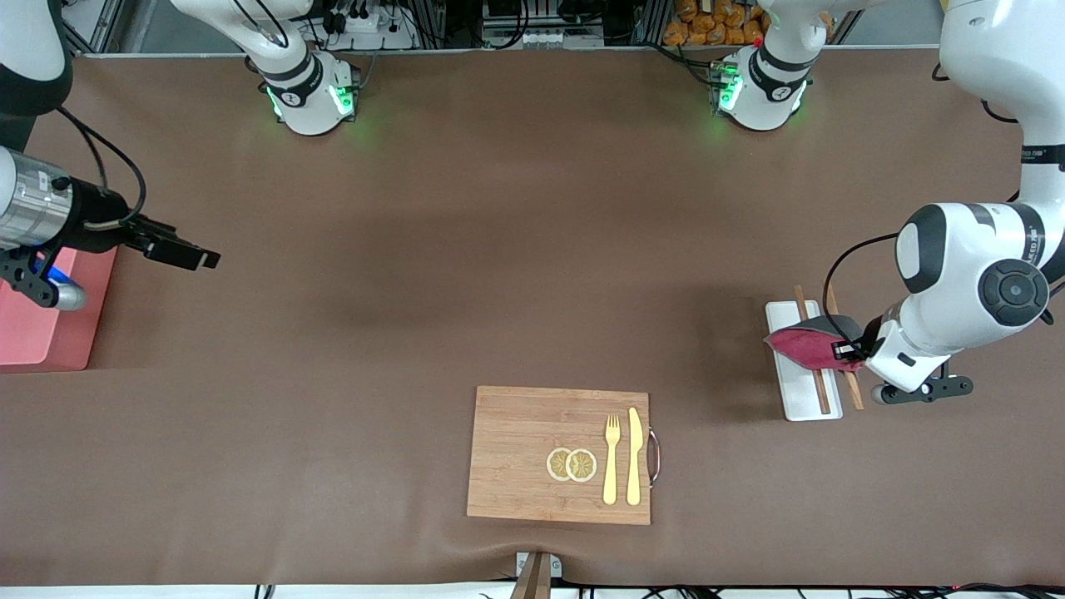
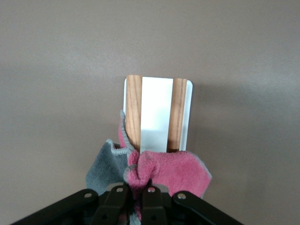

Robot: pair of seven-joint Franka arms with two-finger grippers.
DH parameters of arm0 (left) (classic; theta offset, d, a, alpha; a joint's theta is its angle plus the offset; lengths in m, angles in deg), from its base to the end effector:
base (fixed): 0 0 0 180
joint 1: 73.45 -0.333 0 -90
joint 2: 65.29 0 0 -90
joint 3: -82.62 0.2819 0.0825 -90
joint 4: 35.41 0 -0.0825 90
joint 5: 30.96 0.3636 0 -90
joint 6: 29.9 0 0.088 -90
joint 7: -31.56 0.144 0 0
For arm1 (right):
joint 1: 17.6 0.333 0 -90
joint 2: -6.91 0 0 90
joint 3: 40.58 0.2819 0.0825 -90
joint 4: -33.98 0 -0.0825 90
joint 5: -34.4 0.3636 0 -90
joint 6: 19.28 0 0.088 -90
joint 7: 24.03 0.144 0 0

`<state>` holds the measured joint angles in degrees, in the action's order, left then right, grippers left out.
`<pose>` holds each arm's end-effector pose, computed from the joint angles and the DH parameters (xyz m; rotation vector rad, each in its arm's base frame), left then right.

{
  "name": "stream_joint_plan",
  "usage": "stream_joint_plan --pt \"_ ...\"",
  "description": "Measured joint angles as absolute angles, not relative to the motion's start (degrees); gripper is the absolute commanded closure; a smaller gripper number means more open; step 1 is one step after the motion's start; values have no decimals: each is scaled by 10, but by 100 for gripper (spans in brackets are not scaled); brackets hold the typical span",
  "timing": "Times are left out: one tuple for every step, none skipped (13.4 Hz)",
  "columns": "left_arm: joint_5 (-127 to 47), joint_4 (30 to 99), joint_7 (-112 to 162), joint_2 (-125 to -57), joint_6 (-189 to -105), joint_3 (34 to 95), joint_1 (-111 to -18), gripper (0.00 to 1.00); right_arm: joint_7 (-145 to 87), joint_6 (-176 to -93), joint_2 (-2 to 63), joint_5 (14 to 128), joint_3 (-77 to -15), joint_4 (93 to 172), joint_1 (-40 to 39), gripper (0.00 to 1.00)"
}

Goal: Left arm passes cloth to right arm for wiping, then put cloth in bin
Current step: 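Lift the cloth with the left gripper while the right gripper reaches toward it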

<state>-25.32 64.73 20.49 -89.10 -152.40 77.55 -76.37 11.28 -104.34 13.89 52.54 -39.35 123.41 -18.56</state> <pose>0.6215 -0.0133 0.2778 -3.0879 -0.1683 0.0271 0.5452 0.0491 0.4933 -2.7336 0.8690 0.4132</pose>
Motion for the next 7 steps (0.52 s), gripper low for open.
stream_joint_plan --pt "-253 647 199 -887 -1524 770 -764 100 149 -1038 141 541 -392 1234 -184 0" --pt "-253 646 185 -882 -1521 760 -764 100 185 -1035 144 554 -390 1235 -180 0" --pt "-253 644 168 -874 -1514 747 -764 100 222 -1034 150 566 -388 1235 -172 0" --pt "-253 643 148 -865 -1506 728 -764 100 258 -1035 158 578 -388 1235 -162 0" --pt "-253 642 124 -856 -1501 707 -764 100 289 -1036 166 592 -387 1235 -151 0" --pt "-253 641 96 -848 -1499 686 -763 100 312 -1038 175 606 -387 1236 -144 0" --pt "-253 640 63 -843 -1497 662 -762 100 328 -1039 185 621 -387 1236 -139 0"
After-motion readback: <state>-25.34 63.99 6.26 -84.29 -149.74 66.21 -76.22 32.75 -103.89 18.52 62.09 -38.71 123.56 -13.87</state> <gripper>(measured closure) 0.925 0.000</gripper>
